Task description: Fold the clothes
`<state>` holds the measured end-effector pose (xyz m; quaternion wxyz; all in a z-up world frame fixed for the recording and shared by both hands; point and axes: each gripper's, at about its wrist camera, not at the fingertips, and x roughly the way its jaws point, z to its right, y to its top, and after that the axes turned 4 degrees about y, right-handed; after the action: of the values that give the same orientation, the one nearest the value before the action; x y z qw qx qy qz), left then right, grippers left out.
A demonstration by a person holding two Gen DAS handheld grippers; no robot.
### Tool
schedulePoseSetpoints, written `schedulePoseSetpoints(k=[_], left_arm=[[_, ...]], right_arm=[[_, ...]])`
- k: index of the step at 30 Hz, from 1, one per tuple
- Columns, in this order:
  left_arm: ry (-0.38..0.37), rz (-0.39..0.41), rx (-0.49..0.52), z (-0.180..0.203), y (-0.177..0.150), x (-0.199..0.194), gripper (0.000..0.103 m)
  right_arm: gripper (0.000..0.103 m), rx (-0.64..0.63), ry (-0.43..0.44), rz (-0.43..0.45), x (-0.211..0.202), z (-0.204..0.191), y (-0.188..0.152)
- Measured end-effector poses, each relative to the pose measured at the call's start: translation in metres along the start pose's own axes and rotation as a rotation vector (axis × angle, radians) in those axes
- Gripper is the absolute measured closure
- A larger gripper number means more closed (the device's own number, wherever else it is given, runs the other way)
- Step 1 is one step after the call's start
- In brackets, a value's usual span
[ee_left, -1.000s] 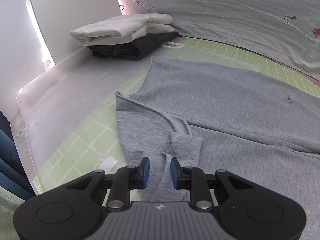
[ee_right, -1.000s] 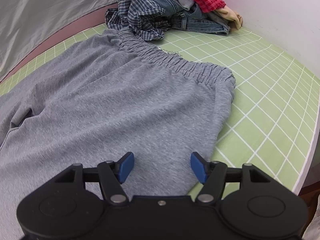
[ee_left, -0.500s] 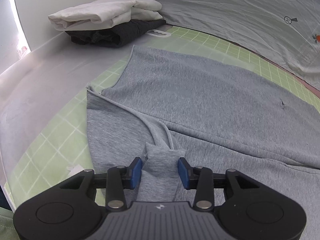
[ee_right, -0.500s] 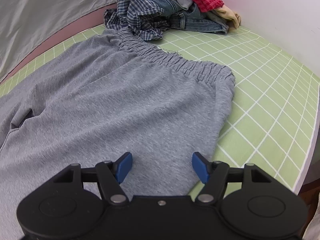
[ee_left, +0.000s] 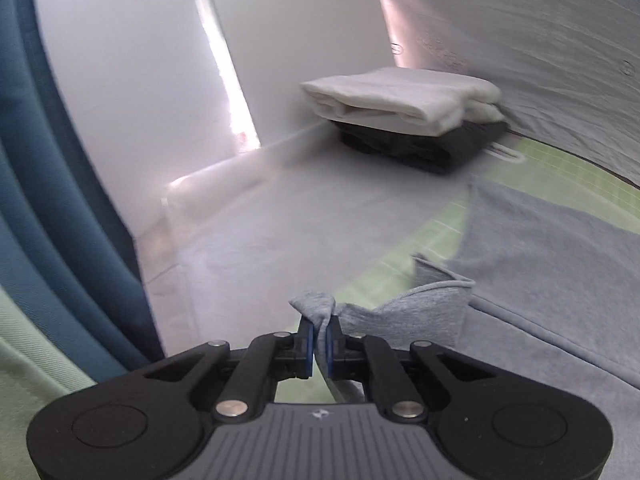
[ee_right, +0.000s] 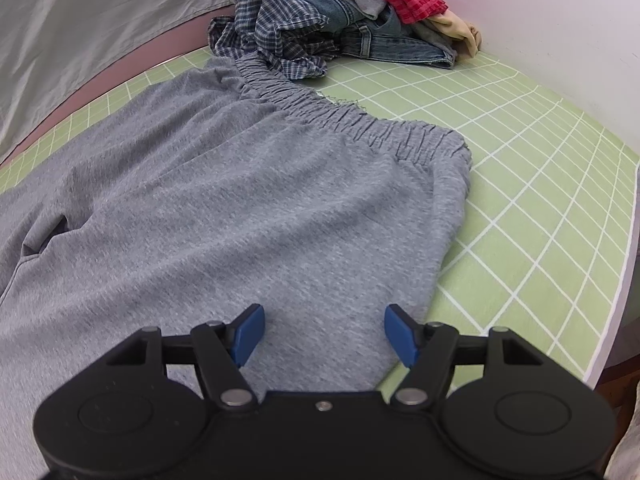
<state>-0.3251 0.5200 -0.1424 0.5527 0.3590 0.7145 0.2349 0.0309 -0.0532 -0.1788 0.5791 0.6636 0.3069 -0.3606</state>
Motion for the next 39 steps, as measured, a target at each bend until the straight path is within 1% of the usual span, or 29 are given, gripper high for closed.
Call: schedulePoseSetpoints(k=[1,3,6,8,10,12,16,20,22,24,27,30,32,33,34,35,36,38,39], left_arm=[[0.039,-0.015,-0.010,-0.009,-0.001,0.004,0.087],[0.112,-0.045,-0.032,-0.026,-0.003,0.010,0.086],[0.117,-0.080,-0.069,-0.041,-0.009,0.010,0.079],[0.089,-0.101,-0.089,-0.041,-0.014,0.007,0.077],[0.051,-0.121,-0.090,-0.034,-0.020,0.003,0.074],[-0.007,-0.136,-0.078,-0.022,-0.028,-0.003,0.070],[-0.146,-0.154,-0.020,0.013,-0.041,-0.021,0.059],[-0.257,-0.189,0.027,0.045,-0.053,-0.040,0.057],[-0.310,-0.211,0.057,0.061,-0.059,-0.048,0.054],[-0.339,-0.220,0.099,0.073,-0.066,-0.057,0.052],[-0.370,-0.231,0.158,0.088,-0.076,-0.070,0.051],[-0.399,-0.263,0.170,0.095,-0.084,-0.076,0.051],[-0.421,-0.287,0.173,0.099,-0.089,-0.081,0.051],[-0.434,-0.300,0.173,0.101,-0.091,-0.083,0.051],[-0.457,-0.317,0.164,0.101,-0.093,-0.085,0.051],[-0.480,-0.333,0.154,0.102,-0.095,-0.087,0.050],[-0.502,-0.349,0.143,0.102,-0.097,-0.089,0.050],[-0.526,-0.375,0.122,0.102,-0.102,-0.092,0.049],[-0.535,-0.388,0.110,0.102,-0.104,-0.093,0.049]], right_arm=[[0.034,-0.001,0.001,0.000,0.000,0.000,0.000],[0.034,-0.004,0.003,-0.001,0.000,0.001,0.000],[0.033,-0.008,0.008,-0.004,0.000,0.001,0.001],[0.032,-0.011,0.013,-0.008,0.000,0.002,0.001],[0.032,-0.004,0.021,-0.010,0.000,0.004,0.002],[0.033,0.004,0.030,-0.013,0.000,0.006,0.003],[0.033,0.095,0.073,-0.001,-0.001,0.024,0.009],[0.030,0.183,0.083,0.018,0.000,0.044,0.017],[0.029,0.236,0.089,0.024,0.001,0.056,0.020],[0.029,0.279,0.088,0.034,0.004,0.068,0.024],[0.028,0.284,0.059,0.045,0.008,0.078,0.031],[0.029,0.276,0.043,0.047,0.014,0.088,0.040],[0.043,0.260,0.042,0.033,0.018,0.092,0.045],[0.066,0.237,0.054,0.031,0.018,0.092,0.046],[0.079,0.214,0.065,0.028,0.018,0.092,0.048],[0.085,0.191,0.077,0.026,0.019,0.092,0.049],[0.094,0.169,0.085,0.024,0.019,0.092,0.050],[0.095,0.148,0.059,0.027,0.019,0.093,0.051],[0.093,0.174,0.079,0.019,0.019,0.098,0.050]])
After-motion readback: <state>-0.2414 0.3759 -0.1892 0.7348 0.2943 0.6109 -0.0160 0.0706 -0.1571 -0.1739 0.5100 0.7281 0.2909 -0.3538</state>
